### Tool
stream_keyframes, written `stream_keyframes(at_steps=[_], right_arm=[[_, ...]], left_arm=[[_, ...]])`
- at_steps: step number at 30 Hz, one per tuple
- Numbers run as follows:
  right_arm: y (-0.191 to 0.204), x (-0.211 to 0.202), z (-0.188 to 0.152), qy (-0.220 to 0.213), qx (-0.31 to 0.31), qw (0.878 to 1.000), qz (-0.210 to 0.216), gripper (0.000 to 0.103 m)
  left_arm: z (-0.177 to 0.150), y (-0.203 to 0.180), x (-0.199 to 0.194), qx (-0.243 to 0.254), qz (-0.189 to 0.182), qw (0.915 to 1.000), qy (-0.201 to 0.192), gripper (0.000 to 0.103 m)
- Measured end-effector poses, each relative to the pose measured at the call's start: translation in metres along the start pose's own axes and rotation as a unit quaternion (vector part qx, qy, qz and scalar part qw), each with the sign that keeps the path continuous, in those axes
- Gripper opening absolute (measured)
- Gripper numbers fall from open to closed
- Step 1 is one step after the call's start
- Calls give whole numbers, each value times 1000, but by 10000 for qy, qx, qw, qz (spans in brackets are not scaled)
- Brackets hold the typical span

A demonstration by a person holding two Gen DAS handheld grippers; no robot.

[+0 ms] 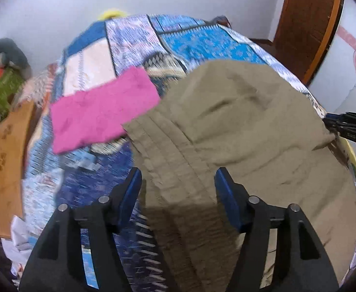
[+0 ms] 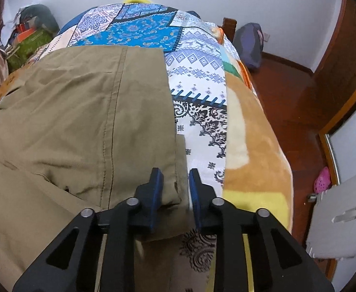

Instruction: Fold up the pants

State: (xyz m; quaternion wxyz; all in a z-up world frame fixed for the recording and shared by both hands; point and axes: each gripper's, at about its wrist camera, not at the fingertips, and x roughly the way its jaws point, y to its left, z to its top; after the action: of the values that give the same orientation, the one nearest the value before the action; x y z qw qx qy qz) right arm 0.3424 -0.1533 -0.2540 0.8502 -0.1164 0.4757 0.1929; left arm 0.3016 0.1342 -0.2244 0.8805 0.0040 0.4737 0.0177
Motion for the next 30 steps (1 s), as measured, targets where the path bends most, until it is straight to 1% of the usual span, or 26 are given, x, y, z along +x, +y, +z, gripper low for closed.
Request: stream_keyframes(at_steps=[1,2,3,4,5,8,9,10,11,12,14,17,20,23,28,29,30], right_arm=[[1,-5,1,-45,-37,10000,-24,25],[1,-13,5,-150,-66,9999,-36,29],[1,-18,8,-234,-61,9997,-12,39],[1,-25,13,-362,-43,9993,45,44],[1,-29,17,-474,-32,9988,81,52],[0,-36,36,-710,-40,9973,206,56],[0,-35,46,-742,-22,9969,262,63],[0,-33,52,-768,-10,9967,268,68],[1,-30,63,-829,-5,9963,236,76],[3,-27,69,-873,-19,9960,207,79],[5,-17,83,-933,-86,9955,167,79],[8,7,105,-872,-145,9960,126,79],[10,33,122,-774,-125,9966,266,79],[10,59,133,-609,-107,9973,403,79],[15,96,142,-213,-79,9967,777,71],[17,101,141,-185,-113,9966,789,68],[20,102,140,-255,-152,9962,813,63]], left_arm=[[2,2,-3,11,56,10000,-54,68],[6,5,-6,-9,75,9999,-112,71],[10,9,-8,-55,62,9998,-164,73],[14,13,-9,-115,55,9997,-201,75],[19,17,-9,-163,79,9996,-224,76],[32,29,1,-256,160,9993,-233,78],[37,32,6,-301,202,9991,-218,78],[39,36,10,-352,253,9989,-194,78],[41,39,15,-423,298,9985,-157,78],[45,44,23,-536,302,9981,-100,79],[48,52,33,-688,224,9974,-25,79],[52,60,54,-825,131,9963,181,79],[53,63,71,-898,-93,9953,363,79],[53,66,80,-1015,-343,9934,419,79],[54,65,94,-1131,-526,9903,608,79],[54,63,96,-1098,-541,9905,623,76],[55,61,97,-1051,-566,9909,618,74]])
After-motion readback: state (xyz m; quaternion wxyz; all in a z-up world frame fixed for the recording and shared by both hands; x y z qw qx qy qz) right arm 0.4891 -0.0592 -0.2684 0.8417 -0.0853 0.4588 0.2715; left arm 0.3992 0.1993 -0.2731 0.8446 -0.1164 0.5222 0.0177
